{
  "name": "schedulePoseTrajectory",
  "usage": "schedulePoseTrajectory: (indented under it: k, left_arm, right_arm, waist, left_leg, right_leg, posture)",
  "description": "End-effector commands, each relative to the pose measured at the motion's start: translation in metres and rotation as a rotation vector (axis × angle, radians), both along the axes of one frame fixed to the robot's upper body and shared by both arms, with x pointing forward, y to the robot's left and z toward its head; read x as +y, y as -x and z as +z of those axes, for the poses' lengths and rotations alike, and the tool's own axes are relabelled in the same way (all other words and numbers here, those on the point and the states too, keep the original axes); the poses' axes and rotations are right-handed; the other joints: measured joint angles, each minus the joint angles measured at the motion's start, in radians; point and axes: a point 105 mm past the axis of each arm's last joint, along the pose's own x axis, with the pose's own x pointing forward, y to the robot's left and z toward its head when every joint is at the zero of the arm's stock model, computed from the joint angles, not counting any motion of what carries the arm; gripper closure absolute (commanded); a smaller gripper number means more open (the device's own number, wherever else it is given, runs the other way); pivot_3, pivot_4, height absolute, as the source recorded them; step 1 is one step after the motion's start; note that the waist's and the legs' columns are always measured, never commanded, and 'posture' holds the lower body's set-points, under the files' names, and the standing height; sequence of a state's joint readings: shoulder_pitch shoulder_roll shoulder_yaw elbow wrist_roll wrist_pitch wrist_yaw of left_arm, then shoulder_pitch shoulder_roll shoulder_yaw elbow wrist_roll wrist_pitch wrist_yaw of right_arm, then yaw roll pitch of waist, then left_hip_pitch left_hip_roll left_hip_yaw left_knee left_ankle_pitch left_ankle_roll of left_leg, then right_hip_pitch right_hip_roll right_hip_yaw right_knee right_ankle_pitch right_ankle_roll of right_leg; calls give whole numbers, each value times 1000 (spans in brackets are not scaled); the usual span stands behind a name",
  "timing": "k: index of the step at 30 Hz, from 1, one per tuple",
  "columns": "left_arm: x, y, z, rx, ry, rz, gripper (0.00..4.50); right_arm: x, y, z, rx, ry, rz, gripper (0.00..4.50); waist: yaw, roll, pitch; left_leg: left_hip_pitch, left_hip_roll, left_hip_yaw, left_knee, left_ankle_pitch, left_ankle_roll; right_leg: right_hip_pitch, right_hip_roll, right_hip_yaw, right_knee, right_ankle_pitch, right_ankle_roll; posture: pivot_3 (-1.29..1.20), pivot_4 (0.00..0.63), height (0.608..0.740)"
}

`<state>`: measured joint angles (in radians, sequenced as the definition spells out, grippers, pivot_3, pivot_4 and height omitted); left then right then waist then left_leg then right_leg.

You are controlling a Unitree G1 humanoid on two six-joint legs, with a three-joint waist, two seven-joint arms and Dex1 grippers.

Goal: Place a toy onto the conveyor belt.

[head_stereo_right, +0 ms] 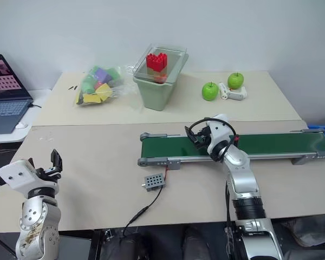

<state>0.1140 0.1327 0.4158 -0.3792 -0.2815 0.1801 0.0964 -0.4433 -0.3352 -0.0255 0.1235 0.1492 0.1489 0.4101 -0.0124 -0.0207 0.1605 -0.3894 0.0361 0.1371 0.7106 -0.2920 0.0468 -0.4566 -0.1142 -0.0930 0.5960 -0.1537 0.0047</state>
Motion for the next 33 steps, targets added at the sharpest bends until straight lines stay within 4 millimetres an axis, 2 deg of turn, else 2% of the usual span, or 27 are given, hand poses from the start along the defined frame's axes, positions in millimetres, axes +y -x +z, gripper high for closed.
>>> schedulePoseTrajectory:
  k: [1, 4, 9, 15, 18, 33]
  left_arm:
    - [3, -4, 15, -45, -36, -17, 804]
    - [2, -12, 15, -45, -38, -38, 804]
    - [2, -23, 17, -50, -46, -65, 804]
    - [14, -31, 20, -38, -80, -68, 804]
    - [19, -34, 22, -39, -92, -65, 804]
    - [17, -47, 26, -58, -99, -88, 804]
  right_arm:
    - [-13, 5, 15, -63, 0, -43, 0]
    - [-19, 9, 15, -70, 0, -66, 0]
    - [-39, 13, 19, -90, -8, -132, 0]
    - [-71, 21, 17, -83, -3, -225, 0]
    - [-81, 24, 16, -83, 3, -255, 0]
    - [-75, 25, 17, -94, -4, -263, 0]
  waist:
    - [0, 0, 0]
    - [1, 0, 0]
    - [0, 0, 0]
    - [0, 0, 0]
    - [0, 0, 0]
    - [0, 0, 0]
  left_leg:
    - [0, 0, 0, 0, 0, 0]
    - [0, 0, 0, 0, 0, 0]
    - [0, 0, 0, 0, 0, 0]
    - [0, 0, 0, 0, 0, 0]
    - [0, 0, 0, 0, 0, 0]
    - [0, 0, 0, 0, 0, 0]
  right_leg:
    - [0, 0, 0, 0, 0, 0]
    - [0, 0, 0, 0, 0, 0]
    - [0, 0, 0, 0, 0, 0]
    - [0, 0, 0, 0, 0, 0]
    - [0, 0, 0, 0, 0, 0]
    - [0, 0, 0, 0, 0, 0]
  posture:
    - [0, 150, 740]
    - [0, 150, 740]
    - [0, 150, 740]
    - [0, 150, 740]
    - [0, 150, 740]
    - [0, 150, 740]
